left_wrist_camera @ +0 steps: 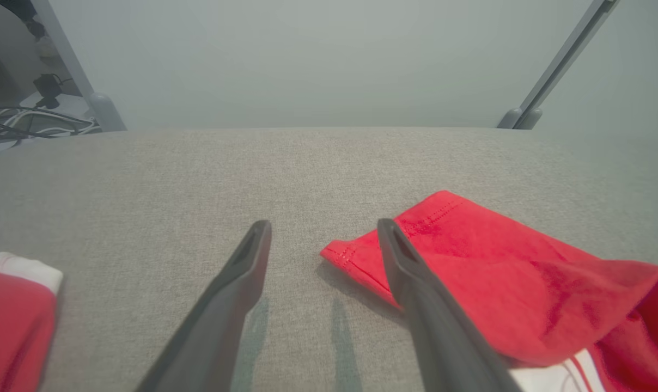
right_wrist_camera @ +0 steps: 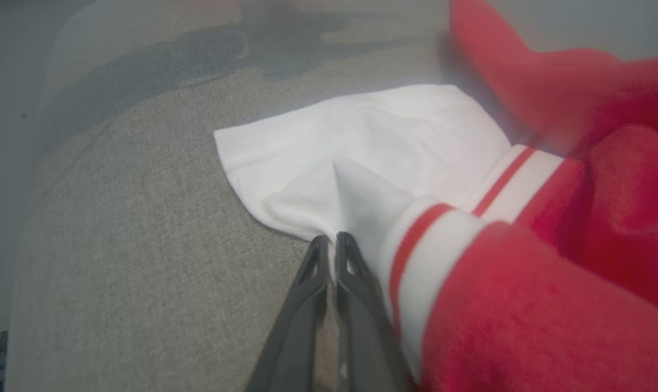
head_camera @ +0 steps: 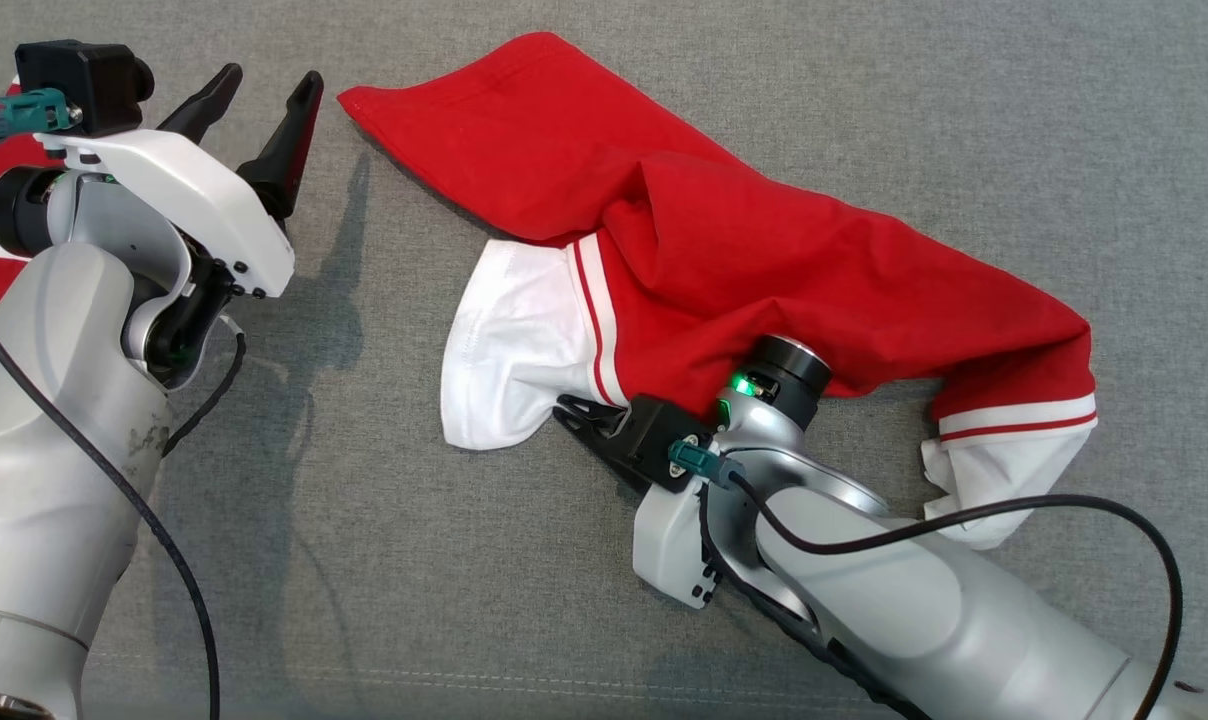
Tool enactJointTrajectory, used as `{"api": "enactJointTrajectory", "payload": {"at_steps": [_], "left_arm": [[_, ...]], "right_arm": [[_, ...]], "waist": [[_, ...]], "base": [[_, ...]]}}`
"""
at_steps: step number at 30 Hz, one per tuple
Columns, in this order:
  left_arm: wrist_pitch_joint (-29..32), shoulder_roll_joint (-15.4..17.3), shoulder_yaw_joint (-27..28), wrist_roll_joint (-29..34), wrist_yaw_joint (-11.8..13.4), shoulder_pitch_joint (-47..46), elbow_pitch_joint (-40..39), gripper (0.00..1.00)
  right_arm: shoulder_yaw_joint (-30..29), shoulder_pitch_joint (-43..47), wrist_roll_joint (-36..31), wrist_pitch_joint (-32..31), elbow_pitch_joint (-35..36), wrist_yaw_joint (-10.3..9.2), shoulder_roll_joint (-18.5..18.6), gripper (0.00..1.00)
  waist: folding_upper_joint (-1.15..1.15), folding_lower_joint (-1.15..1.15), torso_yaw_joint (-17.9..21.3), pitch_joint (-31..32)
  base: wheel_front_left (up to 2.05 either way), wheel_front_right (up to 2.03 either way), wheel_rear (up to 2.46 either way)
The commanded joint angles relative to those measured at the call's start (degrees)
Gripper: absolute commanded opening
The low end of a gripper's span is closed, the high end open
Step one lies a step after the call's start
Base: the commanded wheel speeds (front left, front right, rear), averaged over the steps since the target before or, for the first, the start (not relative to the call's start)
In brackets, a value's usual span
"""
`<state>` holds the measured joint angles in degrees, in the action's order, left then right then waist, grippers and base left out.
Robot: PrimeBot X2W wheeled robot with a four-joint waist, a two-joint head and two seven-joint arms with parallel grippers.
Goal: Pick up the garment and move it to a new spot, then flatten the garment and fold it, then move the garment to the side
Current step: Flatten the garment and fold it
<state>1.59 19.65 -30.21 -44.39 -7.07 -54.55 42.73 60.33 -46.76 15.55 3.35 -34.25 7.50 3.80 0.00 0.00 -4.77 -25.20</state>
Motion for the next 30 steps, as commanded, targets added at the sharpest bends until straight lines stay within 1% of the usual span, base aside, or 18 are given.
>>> {"api": "enactJointTrajectory", "payload": {"at_steps": [1, 9, 14, 18, 23, 27, 30], "left_arm": [[-0.88, 3.07, 1.19, -0.74, -0.4, -2.82, -0.75, 1.0], [-2.25, 5.3, -0.53, -2.82, -0.41, -3.87, 0.34, 1.0], [-1.23, 6.5, -1.71, -4.48, -0.41, -3.72, 0.42, 1.0], [1.51, 8.12, -2.95, -6.68, -0.41, -3.3, -0.39, 1.0], [6.15, 10.5, -3.51, -11.5, -0.41, -2.75, -2.03, 1.0], [10.18, 12.84, -3.67, -14.7, -0.41, -2.69, -2.23, 1.0], [11.75, 13.73, -3.39, -16.2, -0.41, -2.91, -1.73, 1.0]], "right_arm": [[-1.29, 1.03, 0.13, -0.62, 0.32, -0.01, -0.92, 0.0], [-4.88, 2.04, 2.37, 1.77, -0.29, -0.01, -0.92, 0.0], [-8.04, 4.01, 3.46, 4.57, 0.28, -0.01, -0.92, 0.0], [-11.25, 6.95, 2.9, 6.61, 0.89, -0.01, -0.92, 0.0], [-16.74, 11.3, 1.49, 8.37, 3.73, -0.01, -0.92, 0.0], [-20.85, 14.23, 0.05, 8.52, 7.3, -0.01, -0.78, 0.0], [-22.16, 15.11, -0.59, 8.2, 9.17, -0.01, -0.78, 0.0]], "waist": [[0.0, 0.0, 0.11, 0.03], [0.0, 0.0, 1.44, 0.04], [0.0, 0.0, 3.13, 0.03], [0.0, 0.0, 4.9, -0.16], [0.0, 0.0, 7.21, -0.42], [0.0, 0.0, 9.1, -1.16], [0.0, 0.0, 10.04, -1.55]], "base": [[0.0, 0.0, 0.0], [0.0, 0.0, 0.0], [0.0, 0.0, 0.0], [0.0, 0.0, 0.0], [0.0, 0.0, 0.0], [0.0, 0.0, 0.0], [0.0, 0.0, 0.0]]}}
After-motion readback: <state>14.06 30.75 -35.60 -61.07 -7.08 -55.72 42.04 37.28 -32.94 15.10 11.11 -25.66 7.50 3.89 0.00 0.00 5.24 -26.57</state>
